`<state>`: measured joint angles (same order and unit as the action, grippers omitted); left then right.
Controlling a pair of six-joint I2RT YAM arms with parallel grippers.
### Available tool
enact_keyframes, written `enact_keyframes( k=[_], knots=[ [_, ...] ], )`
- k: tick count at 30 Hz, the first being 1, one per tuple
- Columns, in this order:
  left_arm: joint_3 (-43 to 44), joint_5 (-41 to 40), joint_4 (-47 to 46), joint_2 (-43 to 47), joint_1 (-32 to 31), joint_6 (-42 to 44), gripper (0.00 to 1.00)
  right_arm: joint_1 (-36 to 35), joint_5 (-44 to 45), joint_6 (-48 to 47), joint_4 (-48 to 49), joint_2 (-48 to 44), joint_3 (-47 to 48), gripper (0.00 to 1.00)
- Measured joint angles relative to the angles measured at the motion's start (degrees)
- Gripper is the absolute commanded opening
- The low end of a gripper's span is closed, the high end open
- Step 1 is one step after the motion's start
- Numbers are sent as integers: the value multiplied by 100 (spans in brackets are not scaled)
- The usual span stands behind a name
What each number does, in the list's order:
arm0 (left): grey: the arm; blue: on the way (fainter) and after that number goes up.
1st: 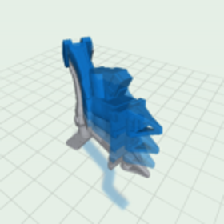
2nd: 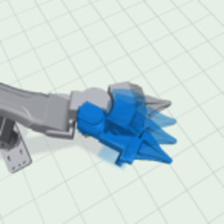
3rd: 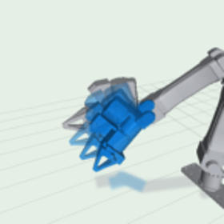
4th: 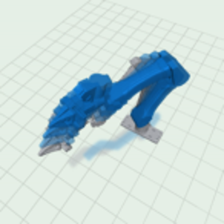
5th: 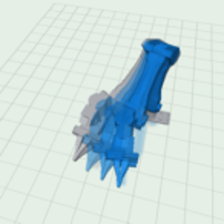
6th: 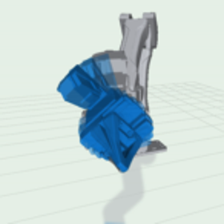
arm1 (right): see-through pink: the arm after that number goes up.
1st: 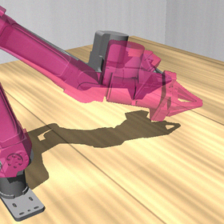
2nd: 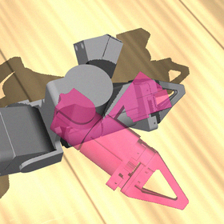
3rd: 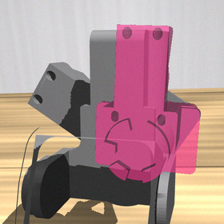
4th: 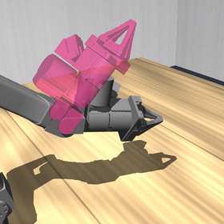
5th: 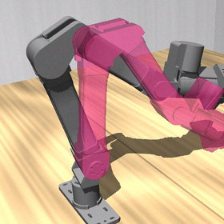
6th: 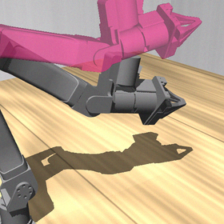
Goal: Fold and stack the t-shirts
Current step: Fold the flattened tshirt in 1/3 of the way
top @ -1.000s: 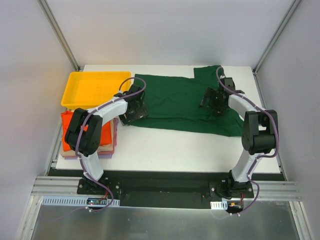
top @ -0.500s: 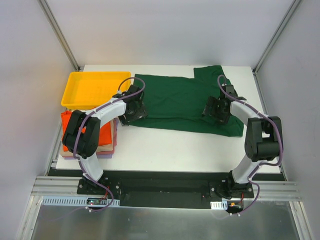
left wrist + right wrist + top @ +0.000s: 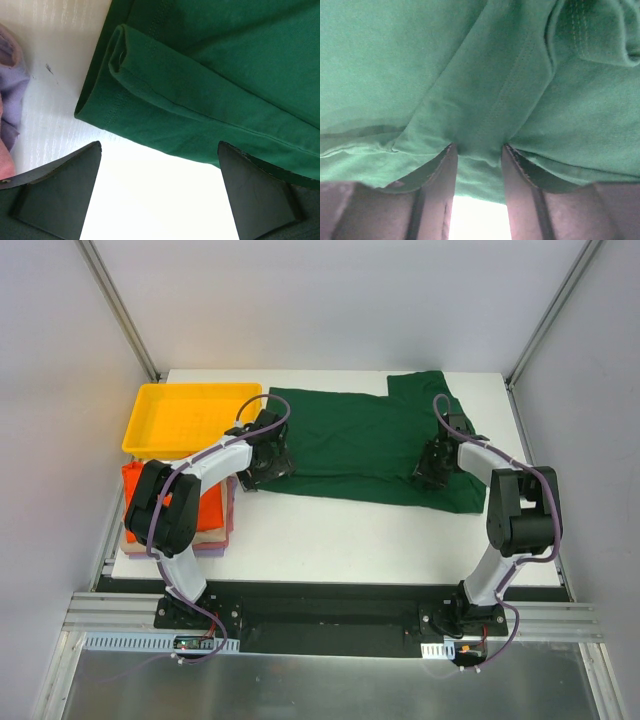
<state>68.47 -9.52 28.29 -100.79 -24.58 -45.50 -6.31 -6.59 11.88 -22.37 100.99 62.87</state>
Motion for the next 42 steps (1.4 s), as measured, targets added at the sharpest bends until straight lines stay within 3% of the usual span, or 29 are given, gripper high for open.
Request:
enact_keyframes(
  k=[3,6,7,17,24,27,28,30,33,36,37,42],
  knots=[
    [0,0,0,0,31,4,99,-2,-7,26,24,2,0,11],
    [0,0,0,0,37,13,99,-2,-4,52,76,4,0,7],
    [0,0,0,0,66,17,99,-2,-2,59,96,4,0,1],
    [0,-2,0,76,90,83,99,-17,52,-52,39,17,160,1],
    [2,-2,0,81,142,151,99,-127,136,-190,-177,584,1353,1],
    [17,-4,2,81,144,170,99,-197,153,-221,-273,1014,1945,11],
    [24,-4,0,81,144,179,99,-223,168,-249,-350,1174,2170,20],
    [52,-4,2,81,164,210,99,-264,219,-354,-540,1502,2649,56],
    [96,-4,0,81,181,262,99,-339,365,-636,-702,1853,3296,72],
    [136,-2,0,85,181,302,99,-446,619,-999,-732,1786,3449,95],
    [146,0,0,85,181,306,99,-483,719,-1082,-743,1709,3414,100],
    [334,144,15,87,179,385,99,-654,1137,-1279,-702,682,2404,96]
  ],
)
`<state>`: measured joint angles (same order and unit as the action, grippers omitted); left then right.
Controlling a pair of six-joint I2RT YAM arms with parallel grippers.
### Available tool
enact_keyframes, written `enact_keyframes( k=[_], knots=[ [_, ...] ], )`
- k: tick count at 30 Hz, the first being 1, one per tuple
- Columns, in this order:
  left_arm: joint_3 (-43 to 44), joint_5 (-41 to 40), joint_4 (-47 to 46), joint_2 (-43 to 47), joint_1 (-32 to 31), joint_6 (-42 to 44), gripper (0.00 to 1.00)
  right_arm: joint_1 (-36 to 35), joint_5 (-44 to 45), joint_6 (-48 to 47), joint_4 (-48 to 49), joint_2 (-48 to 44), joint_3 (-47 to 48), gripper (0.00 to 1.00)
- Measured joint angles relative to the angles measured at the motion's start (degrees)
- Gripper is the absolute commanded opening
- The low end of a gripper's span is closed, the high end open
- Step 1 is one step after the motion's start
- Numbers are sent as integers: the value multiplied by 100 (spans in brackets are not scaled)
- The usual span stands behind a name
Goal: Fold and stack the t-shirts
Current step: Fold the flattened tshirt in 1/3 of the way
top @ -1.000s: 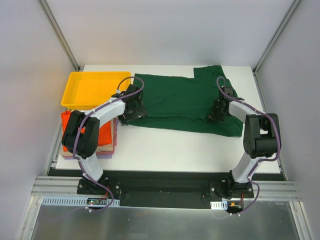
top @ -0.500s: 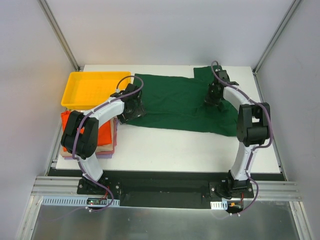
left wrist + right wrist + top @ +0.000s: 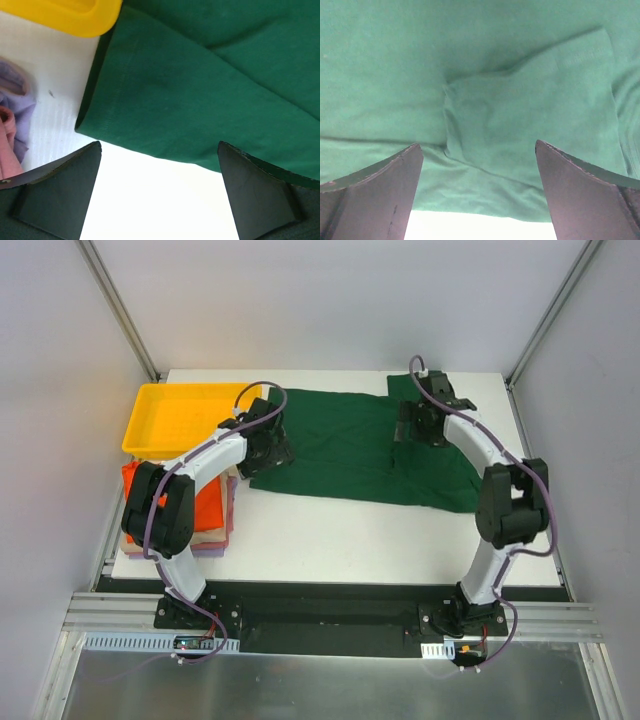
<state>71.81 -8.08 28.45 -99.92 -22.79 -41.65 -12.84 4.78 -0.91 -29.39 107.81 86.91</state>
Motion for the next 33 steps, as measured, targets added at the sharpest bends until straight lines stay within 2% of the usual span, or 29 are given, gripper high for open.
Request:
enact_keyframes(
  k=[6,11,16,20,24,27,33],
  knots=[
    [597,184,9,-105,-39,164,99,138,2,225,-39,-909,-1121,96],
    [1200,216,-127,-702,-155,232,99,396,-446,479,-85,-721,-1558,96],
    [1180,214,-162,-1329,-201,229,99,660,-649,640,-57,-417,-1812,96],
    [831,221,-149,-1349,-201,219,99,704,-667,702,98,-555,-2149,96],
    [232,302,-391,-935,-262,192,99,730,-697,761,267,-975,-2662,96],
    [-529,313,-470,-363,-452,94,99,734,-693,811,264,-1438,-3182,96],
    [-2197,323,-365,1117,-1224,-431,99,752,-542,942,-127,-2568,-4256,96]
  ],
)
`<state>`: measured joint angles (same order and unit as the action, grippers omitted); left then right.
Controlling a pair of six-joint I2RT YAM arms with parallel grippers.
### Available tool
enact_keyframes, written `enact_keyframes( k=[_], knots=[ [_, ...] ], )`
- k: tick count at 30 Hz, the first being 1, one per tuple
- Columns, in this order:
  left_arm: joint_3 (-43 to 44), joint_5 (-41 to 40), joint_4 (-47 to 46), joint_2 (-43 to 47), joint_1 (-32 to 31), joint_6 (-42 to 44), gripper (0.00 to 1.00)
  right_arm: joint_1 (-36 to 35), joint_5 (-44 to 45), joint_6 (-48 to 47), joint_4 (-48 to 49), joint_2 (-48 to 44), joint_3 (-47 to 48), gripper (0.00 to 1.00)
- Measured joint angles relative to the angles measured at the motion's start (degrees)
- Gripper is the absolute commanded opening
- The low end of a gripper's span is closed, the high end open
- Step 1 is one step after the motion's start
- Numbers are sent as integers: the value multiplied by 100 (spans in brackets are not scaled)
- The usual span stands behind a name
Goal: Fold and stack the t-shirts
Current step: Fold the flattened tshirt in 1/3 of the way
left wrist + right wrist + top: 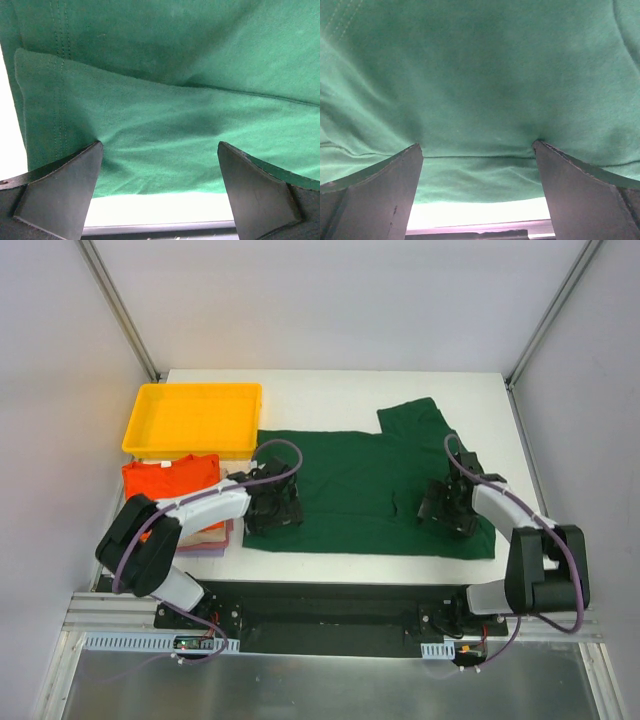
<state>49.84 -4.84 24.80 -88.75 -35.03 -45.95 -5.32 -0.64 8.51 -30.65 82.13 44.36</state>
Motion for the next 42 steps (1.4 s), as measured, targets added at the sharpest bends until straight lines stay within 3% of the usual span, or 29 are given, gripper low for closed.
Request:
enact_keyframes(
  k=[5,15,31,42],
  knots=[
    [-776,-22,26,848,-442,-555,99,15,28,68,-238,-861,-708,96],
    [-1381,-227,26,1622,-1086,-1298,99,24,188,293,-520,-1921,-1268,96],
    [-1567,-514,221,1928,-1342,-1775,99,26,417,704,-796,-2227,-1427,96],
    [-1499,-1097,1043,1954,-1342,-1945,99,55,811,872,-1014,-2365,-1427,96]
  ],
)
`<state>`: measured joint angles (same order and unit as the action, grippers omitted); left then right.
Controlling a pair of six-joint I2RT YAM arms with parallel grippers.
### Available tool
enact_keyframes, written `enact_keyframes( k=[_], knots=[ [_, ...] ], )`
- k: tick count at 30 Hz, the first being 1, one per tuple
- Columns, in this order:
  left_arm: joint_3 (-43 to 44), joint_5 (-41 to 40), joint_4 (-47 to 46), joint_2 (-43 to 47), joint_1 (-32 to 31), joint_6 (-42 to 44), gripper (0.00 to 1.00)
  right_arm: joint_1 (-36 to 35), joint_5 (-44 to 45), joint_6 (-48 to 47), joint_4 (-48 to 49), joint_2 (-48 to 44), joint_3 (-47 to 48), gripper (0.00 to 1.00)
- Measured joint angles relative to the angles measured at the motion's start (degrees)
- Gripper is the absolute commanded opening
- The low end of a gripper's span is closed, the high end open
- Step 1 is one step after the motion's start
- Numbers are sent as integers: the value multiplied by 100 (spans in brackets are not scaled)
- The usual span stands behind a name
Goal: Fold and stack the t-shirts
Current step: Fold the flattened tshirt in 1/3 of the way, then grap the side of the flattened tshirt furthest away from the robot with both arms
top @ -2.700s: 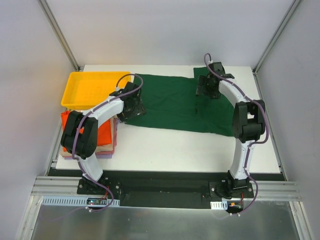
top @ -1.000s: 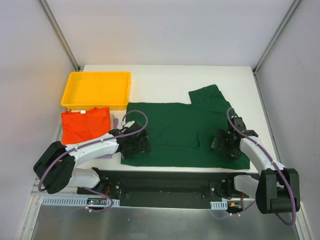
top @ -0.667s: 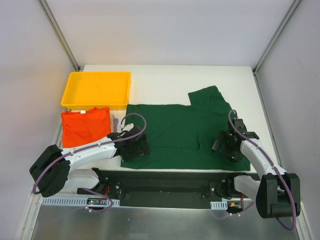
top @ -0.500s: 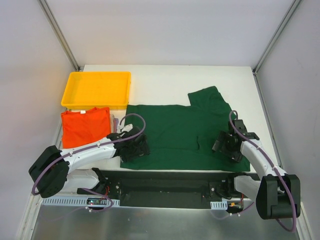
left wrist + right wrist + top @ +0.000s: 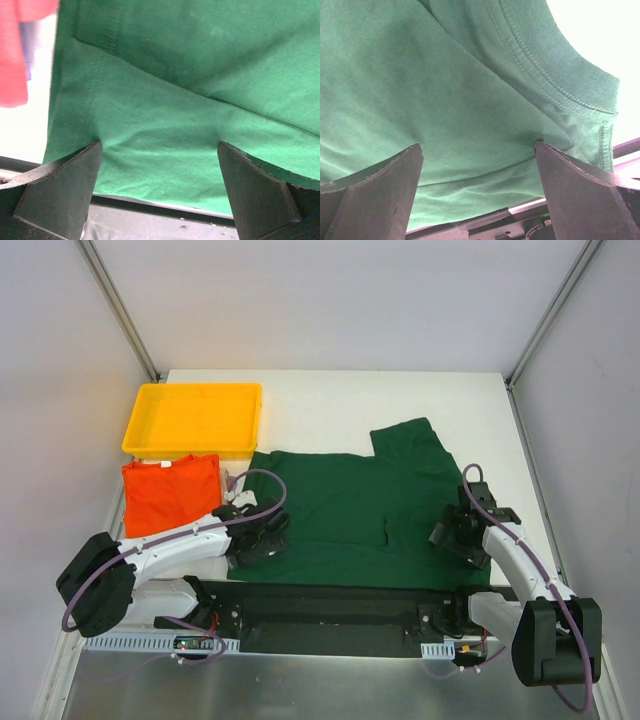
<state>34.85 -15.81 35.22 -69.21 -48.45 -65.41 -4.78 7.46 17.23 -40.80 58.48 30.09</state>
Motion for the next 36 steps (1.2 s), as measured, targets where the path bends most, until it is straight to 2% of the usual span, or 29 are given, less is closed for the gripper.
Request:
enact_keyframes(
  k=[11,16,19,22,25,26,31,36],
  knots=[
    [321,-398,743,273,0,37,99,46,90,2,-74,-4,59,96],
    [1095,-717,894,476,22,433,99,57,22,-190,-295,-140,625,96],
    [1805,-837,914,323,264,820,99,57,-68,-378,-249,-203,1115,96],
    [2592,-811,892,-177,881,1209,99,59,-190,-671,-94,-177,1591,96],
    [3499,-835,881,-1067,1506,1613,99,59,-164,-1008,85,37,2090,96],
    [3794,-844,876,-1394,1648,1735,96,59,-136,-1123,199,155,2249,96],
    [5180,-708,861,-3036,2009,2299,84,66,-103,-1478,645,942,2828,96],
    [6057,-522,881,-4236,2214,2546,75,68,-81,-1816,914,1753,3150,96]
  ],
)
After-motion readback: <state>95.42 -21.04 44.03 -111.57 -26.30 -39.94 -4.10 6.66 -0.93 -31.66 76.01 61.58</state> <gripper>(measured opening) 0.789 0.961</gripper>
